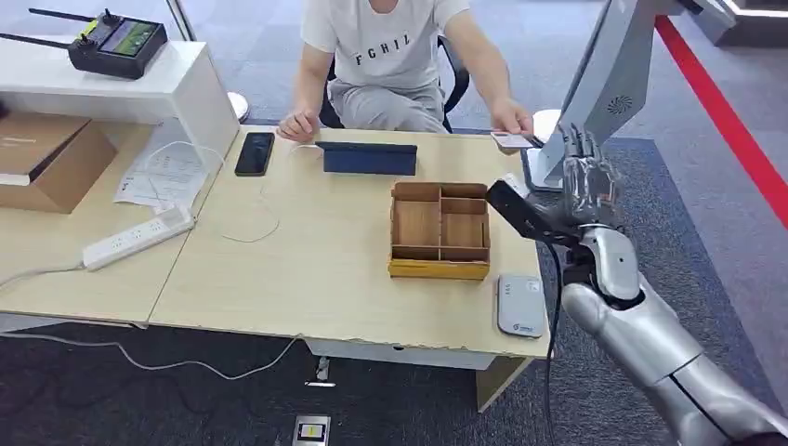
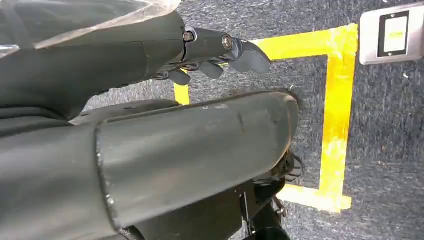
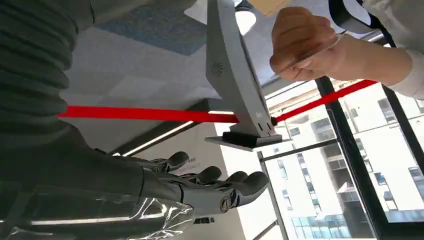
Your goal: Pass the card to the sensor for recognition and then transmit it.
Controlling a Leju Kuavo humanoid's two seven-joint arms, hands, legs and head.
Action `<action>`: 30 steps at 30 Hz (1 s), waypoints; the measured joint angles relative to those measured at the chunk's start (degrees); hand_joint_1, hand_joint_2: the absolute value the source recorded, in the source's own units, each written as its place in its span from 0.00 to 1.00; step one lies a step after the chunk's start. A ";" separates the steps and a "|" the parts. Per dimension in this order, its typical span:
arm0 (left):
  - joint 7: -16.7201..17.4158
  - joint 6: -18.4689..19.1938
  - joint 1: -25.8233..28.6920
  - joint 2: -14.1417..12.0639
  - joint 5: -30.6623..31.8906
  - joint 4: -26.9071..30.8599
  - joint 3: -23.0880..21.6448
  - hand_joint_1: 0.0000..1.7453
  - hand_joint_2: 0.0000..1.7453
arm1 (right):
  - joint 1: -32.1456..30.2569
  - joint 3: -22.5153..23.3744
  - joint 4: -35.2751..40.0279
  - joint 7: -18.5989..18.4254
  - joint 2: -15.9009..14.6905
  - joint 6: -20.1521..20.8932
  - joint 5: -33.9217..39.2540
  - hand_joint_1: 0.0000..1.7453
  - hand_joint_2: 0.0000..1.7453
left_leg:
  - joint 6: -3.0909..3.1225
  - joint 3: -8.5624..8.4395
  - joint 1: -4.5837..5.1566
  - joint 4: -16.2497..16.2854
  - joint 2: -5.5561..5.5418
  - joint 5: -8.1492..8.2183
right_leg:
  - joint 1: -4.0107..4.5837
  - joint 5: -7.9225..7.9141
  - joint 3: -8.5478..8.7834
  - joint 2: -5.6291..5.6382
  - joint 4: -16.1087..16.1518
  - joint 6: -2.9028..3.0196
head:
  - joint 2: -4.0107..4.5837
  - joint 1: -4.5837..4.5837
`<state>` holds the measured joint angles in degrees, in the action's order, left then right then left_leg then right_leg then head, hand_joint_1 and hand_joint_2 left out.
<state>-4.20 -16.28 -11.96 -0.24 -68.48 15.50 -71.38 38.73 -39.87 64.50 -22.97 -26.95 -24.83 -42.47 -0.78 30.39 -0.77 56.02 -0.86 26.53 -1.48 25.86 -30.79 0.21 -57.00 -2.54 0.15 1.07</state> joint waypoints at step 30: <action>2.60 2.03 -2.05 0.00 4.35 0.11 -0.02 0.00 0.00 | 1.14 -1.86 -10.93 -0.46 0.59 -0.96 -1.79 1.00 1.00 | 0.00 0.00 0.00 0.01 0.01 0.00 | 0.00 0.00 -0.06 0.03 0.00 0.00 | 0.00 0.00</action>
<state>-1.60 -14.25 -14.01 -0.24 -64.13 15.61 -71.41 39.86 -41.72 53.57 -23.43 -26.36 -25.79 -44.26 -0.78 30.39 -0.77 56.03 -0.85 26.54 -1.48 25.86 -30.85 0.24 -57.00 -2.54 0.15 1.07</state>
